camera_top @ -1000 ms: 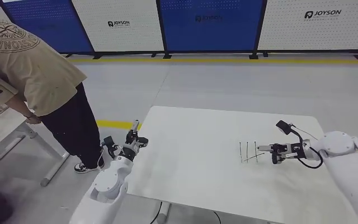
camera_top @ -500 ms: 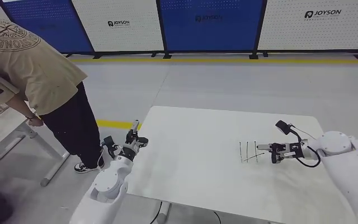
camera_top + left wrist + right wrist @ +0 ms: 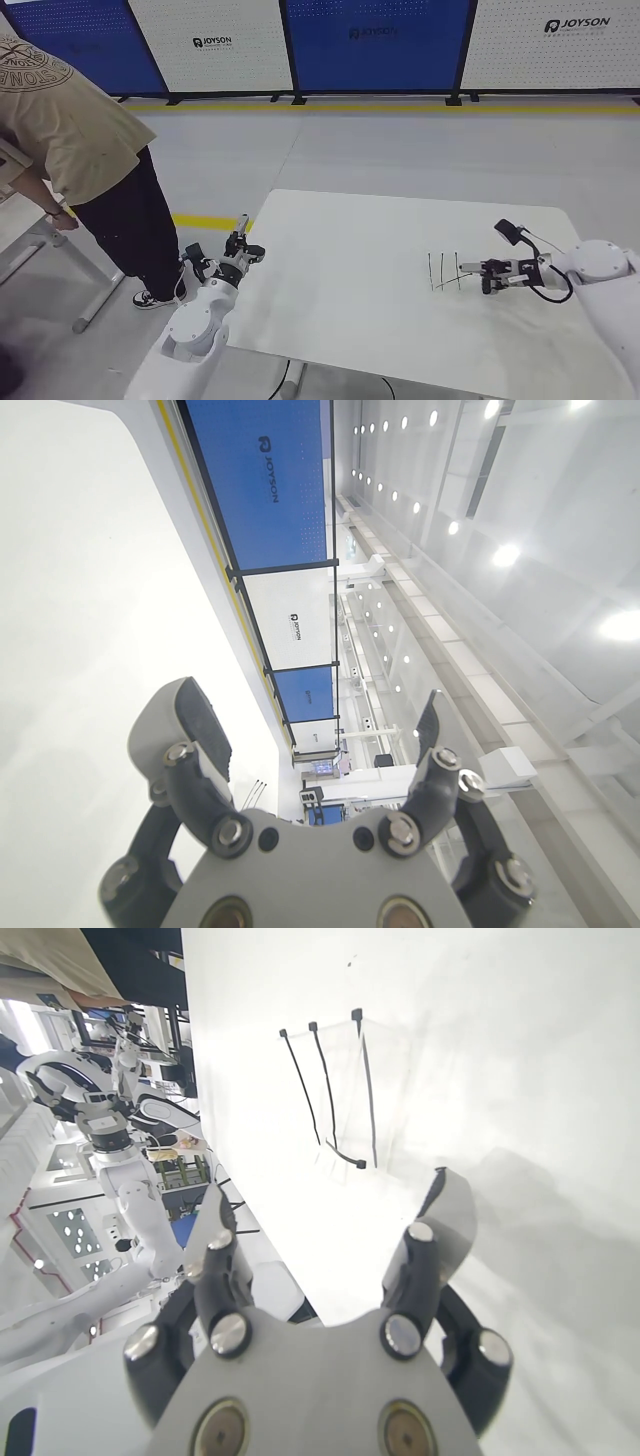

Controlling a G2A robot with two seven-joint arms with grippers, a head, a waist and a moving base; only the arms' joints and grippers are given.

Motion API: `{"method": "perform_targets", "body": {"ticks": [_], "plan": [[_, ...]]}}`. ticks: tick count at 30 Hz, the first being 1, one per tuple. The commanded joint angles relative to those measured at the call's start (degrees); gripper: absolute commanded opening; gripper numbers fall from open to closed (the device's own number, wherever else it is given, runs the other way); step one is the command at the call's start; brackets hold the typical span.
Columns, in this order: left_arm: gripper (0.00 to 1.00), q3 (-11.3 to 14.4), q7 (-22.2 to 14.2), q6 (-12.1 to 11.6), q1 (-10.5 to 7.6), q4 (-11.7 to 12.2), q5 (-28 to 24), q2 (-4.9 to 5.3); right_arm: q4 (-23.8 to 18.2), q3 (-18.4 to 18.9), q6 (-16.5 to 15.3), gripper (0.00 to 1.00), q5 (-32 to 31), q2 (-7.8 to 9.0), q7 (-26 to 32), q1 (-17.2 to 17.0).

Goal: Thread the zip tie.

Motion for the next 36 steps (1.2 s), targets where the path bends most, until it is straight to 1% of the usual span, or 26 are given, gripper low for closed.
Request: {"method": "perform_targets", "body": {"ticks": [1,8,12,15,21,22,23,25,27,36], "plan": [[1.00,0.0,0.0,0.0,0.00,0.0,0.0,0.00,0.4,0.0,0.2,0.47,0.0,-0.06,0.1,0.1],[1.00,0.0,0.0,0.0,0.00,0.0,0.0,0.00,1.9,-0.3,0.9,0.48,-0.1,-0.51,0.1,0.6],[1.00,0.0,0.0,0.0,0.00,0.0,0.0,0.00,2.9,-0.5,1.3,0.45,0.1,-0.91,0.0,1.1],[1.00,0.0,0.0,0.0,0.00,0.0,0.0,0.00,3.9,-0.8,2.0,0.42,0.3,-1.36,0.2,1.7],[1.00,0.0,0.0,0.0,0.00,0.0,0.0,0.00,5.9,-2.0,3.8,0.41,-0.3,-2.62,-0.4,2.7],[1.00,0.0,0.0,0.0,0.00,0.0,0.0,0.00,6.2,-2.2,3.9,0.41,-0.4,-2.82,-0.6,2.9],[1.00,0.0,0.0,0.0,0.00,0.0,0.0,0.00,6.7,-2.4,4.0,0.38,-0.4,-3.07,-0.6,3.0],[1.00,0.0,0.0,0.0,0.00,0.0,0.0,0.00,7.5,-2.7,4.1,0.38,-0.5,-3.44,-0.8,3.4],[1.00,0.0,0.0,0.0,0.00,0.0,0.0,0.00,8.4,-2.9,4.2,0.33,-0.6,-3.85,-0.9,3.7],[1.00,0.0,0.0,0.0,0.00,0.0,0.0,0.00,12.0,-3.3,3.9,0.31,-0.6,-5.09,-1.0,5.1]]}}
